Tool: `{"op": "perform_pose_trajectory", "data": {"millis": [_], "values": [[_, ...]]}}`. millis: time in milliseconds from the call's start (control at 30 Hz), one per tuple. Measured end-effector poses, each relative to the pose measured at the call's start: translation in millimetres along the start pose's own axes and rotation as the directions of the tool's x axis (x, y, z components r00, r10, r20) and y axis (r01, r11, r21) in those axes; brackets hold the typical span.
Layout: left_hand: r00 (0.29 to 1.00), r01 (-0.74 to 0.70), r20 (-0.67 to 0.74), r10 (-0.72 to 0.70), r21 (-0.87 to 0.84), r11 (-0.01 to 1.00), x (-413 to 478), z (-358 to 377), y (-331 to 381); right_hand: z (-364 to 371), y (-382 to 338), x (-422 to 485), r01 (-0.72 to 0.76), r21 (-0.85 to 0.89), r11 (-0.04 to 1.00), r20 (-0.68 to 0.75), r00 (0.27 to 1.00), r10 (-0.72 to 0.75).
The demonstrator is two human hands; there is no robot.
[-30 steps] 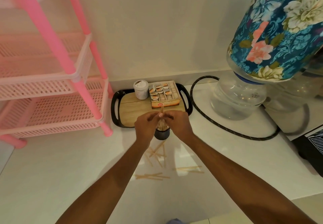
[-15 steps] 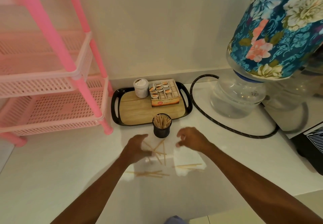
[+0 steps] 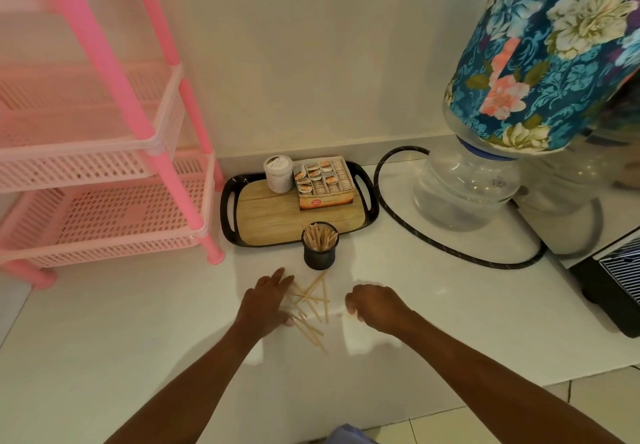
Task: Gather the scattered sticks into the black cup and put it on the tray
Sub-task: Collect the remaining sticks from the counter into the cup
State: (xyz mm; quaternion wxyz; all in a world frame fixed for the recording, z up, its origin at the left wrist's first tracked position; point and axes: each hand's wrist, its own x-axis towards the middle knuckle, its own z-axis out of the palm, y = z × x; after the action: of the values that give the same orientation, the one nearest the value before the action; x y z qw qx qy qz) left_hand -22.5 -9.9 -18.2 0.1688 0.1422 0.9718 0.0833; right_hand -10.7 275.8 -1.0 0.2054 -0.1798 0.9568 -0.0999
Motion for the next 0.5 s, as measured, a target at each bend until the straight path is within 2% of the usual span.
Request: {"op": "perform_pose_trajectory", "data": {"millis": [100, 367, 500], "values": [[1.0, 0.001, -0.011, 0.0, 0.056, 0.998, 1, 0, 5, 1, -8, 3, 0.055, 0.006, 0.998, -0.051, 0.997, -0.054], [0.999, -0.045, -0.022, 0.045, 0.009, 0.999, -4, 4, 11, 4, -33, 26, 0.21, -0.242, 0.947, -0.115, 0.963, -0.243], [0.991, -0.11, -0.073, 0.111, 0.009, 0.994, -10, 12, 11, 5, -38, 36, 0.289, -0.341, 0.894, -0.021, 0.949, -0.314]]}}
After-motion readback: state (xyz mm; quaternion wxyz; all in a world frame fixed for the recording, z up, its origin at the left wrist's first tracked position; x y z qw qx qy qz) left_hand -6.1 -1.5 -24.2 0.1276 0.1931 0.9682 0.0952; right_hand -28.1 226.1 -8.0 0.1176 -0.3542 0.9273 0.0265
